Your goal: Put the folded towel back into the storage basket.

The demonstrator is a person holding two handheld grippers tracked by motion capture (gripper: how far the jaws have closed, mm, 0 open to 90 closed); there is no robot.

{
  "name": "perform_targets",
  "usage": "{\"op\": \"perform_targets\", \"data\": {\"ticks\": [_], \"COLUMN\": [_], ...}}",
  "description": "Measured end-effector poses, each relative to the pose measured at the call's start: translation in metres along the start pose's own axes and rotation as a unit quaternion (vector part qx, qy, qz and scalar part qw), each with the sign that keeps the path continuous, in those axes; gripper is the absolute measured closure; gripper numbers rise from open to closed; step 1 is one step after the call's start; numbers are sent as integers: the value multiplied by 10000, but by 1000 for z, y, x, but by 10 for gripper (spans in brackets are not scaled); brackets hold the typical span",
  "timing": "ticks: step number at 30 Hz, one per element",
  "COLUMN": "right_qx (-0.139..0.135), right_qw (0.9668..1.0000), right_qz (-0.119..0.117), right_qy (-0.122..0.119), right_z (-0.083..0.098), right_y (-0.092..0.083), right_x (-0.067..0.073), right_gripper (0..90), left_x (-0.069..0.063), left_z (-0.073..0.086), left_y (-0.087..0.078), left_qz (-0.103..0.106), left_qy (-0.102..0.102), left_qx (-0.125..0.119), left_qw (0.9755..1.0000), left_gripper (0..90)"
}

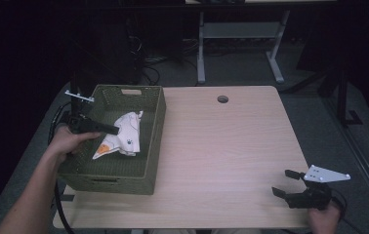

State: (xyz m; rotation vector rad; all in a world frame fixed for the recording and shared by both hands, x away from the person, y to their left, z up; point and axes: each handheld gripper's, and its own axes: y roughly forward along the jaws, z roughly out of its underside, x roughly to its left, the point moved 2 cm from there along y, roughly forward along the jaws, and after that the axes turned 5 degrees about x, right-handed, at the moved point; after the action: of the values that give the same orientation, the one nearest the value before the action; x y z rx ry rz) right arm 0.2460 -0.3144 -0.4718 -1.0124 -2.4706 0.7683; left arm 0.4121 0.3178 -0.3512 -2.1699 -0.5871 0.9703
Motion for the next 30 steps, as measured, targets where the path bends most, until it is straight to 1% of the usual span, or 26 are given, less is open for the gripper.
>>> {"op": "perform_targets", "data": {"ticks": [2,4,5,8,9,10,11,12,13,14,16,17,20,21,22,24,25,26,27,28,29,30], "right_qx": [6,4,7,-14,-42,-79,-116,-140,-138,-145,-133,-131,-121,-126,-122,-99,-91,-90,-90,-80,-77,-98], "right_qw": [10000,10000,10000,10000,10000,10000,9999,9999,9999,9999,9999,9999,9999,9999,9999,9999,9999,9999,9999,9999,9999,9999], "right_qz": [-4,-10,-8,-20,-13,0,-6,-16,-9,-16,-36,-43,-52,-52,-56,-64,-59,-60,-62,-70,-80,-86], "right_qy": [4,-1,-2,4,16,35,32,62,72,70,78,66,53,51,44,36,35,29,25,14,18,32], "right_z": [0,0,0,0,0,0,0,0,0,0,0,0,0,0,0,0,0,0,0,0,0,0], "right_y": [0,0,0,-1,-2,-3,-4,-5,-6,-6,-6,-6,-5,-5,-5,-4,-4,-4,-4,-4,-4,-5], "right_x": [0,0,0,-1,-1,-2,-3,-3,-3,-3,-3,-2,-2,-2,-2,-2,-2,-2,-2,-1,-1,-2], "right_gripper": [135,135,135,135,135,135,135,135,135,135,135,135,135,135,135,136,135,135,135,135,135,135], "left_x": [0,-1,-1,-1,0,0,1,3,5,6,7,7,6,5,4,2,1,1,0,0,0,0], "left_z": [0,-1,-1,-2,-3,-3,-4,-5,-6,-7,-8,-8,-7,-7,-7,-7,-7,-7,-7,-7,-6,-6], "left_y": [4,7,8,12,14,17,19,21,22,22,22,24,29,31,34,40,43,46,49,53,57,61], "left_qz": [-63,-83,-143,-390,-591,-938,-1351,-1675,-1897,-2006,-2011,-2008,-1951,-1898,-1854,-1812,-1774,-1781,-1777,-1776,-1732,-1726], "left_qy": [106,174,224,414,535,683,806,857,845,832,701,681,743,773,776,800,802,821,810,771,732,725], "left_qx": [126,168,178,296,395,513,660,834,953,941,843,869,1075,1171,1234,1349,1396,1452,1528,1551,1601,1627], "left_qw": [9998,9997,9995,9979,9960,9919,9853,9786,9735,9716,9734,9734,9720,9717,9718,9709,9709,9698,9688,9687,9690,9688], "left_gripper": [830,829,828,825,821,805,755,702,664,644,617,614,611,611,611,611,609,603,599,599,598,598]}}
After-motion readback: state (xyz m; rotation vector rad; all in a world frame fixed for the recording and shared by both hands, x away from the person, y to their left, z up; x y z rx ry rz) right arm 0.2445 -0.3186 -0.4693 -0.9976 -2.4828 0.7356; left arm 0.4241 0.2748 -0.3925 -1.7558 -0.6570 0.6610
